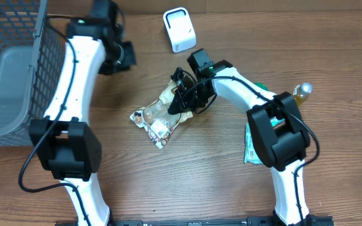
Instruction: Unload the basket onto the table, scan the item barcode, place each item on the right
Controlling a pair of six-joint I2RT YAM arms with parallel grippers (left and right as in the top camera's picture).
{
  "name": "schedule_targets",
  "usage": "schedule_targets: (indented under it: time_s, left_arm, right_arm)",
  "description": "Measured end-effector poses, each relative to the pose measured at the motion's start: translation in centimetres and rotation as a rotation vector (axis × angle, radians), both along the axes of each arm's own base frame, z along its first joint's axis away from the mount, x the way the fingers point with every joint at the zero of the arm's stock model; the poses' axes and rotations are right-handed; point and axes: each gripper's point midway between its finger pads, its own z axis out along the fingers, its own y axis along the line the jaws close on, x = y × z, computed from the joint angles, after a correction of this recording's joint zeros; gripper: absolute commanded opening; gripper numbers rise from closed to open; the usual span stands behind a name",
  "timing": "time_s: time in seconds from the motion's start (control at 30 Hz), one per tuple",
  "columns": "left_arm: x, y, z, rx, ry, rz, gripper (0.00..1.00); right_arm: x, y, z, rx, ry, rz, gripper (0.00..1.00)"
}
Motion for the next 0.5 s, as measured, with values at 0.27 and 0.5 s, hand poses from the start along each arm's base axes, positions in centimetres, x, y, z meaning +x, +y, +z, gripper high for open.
schedule_targets:
  time_s: [0.27,0.5]
  left_arm:
    - [1.8,4.8,0.7,0.039,-0.063,0.1,1.0]
    - [1.8,6.0,0.6,0.071,-0.065,0.125,1.0]
  right_arm:
    - [5.3,-1.1,11.1,-0.053,-0.477,0.005,0.04]
    - [9.1,-1.1,23.8,0.004,-1.032,0.062,0.04]
